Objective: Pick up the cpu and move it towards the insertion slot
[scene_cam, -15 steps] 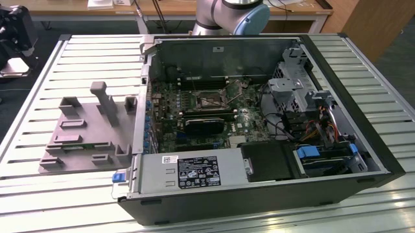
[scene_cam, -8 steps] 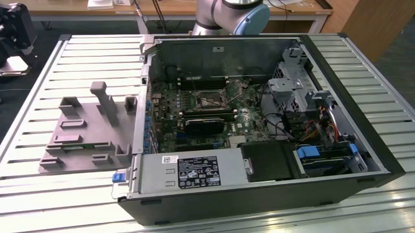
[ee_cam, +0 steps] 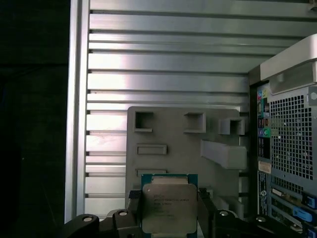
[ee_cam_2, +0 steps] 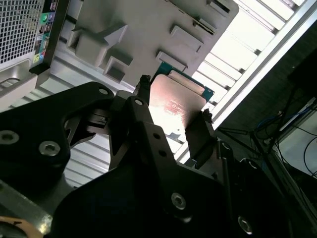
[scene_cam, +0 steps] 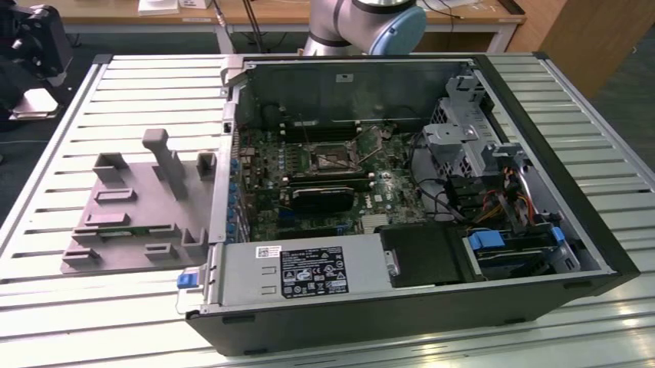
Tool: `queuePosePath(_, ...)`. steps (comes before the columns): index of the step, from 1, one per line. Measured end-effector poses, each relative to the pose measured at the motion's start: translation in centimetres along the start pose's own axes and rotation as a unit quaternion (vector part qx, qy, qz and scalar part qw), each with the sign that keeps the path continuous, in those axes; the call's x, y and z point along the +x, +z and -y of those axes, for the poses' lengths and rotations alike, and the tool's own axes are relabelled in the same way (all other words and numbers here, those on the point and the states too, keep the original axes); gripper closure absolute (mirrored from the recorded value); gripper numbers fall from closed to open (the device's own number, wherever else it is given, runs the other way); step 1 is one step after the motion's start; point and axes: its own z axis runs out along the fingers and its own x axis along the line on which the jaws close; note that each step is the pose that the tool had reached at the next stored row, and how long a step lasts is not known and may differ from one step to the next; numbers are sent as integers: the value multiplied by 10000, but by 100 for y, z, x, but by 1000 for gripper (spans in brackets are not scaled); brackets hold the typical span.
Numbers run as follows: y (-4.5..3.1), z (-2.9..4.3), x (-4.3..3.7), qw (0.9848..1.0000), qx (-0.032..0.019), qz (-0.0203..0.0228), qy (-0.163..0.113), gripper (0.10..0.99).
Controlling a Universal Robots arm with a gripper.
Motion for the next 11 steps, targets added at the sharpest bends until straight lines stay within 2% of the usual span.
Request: queuePosePath(11,12,-2,-261,10000,0,1,0,553)
